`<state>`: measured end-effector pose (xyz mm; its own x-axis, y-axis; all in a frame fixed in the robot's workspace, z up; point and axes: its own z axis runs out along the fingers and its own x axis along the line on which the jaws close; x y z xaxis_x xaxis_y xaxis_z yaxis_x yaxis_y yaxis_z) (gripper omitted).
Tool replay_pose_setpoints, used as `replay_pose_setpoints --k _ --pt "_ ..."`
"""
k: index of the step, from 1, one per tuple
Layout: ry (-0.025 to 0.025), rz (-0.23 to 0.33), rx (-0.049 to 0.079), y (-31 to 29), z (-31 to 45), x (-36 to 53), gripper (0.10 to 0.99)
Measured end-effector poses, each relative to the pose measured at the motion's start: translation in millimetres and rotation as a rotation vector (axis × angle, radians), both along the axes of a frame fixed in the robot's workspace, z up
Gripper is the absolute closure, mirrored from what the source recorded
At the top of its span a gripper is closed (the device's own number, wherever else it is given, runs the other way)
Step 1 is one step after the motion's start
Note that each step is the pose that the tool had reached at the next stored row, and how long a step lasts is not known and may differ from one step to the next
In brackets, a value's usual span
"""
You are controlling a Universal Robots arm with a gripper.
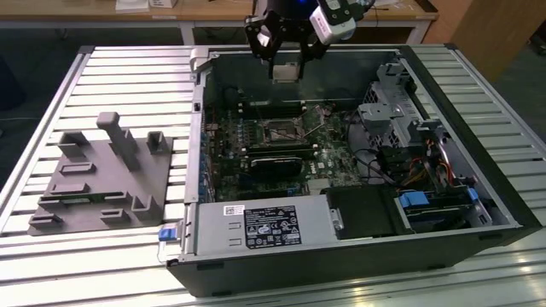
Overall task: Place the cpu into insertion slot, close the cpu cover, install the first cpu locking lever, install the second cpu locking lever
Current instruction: 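Place the cpu into insertion slot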
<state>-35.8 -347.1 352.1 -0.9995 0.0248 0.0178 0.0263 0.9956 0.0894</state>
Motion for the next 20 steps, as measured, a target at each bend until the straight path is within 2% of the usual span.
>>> replay_pose_setpoints --k 20 --pt "-0.0008 0.0 0.0 0.0 -27.6 0.0 0.549"
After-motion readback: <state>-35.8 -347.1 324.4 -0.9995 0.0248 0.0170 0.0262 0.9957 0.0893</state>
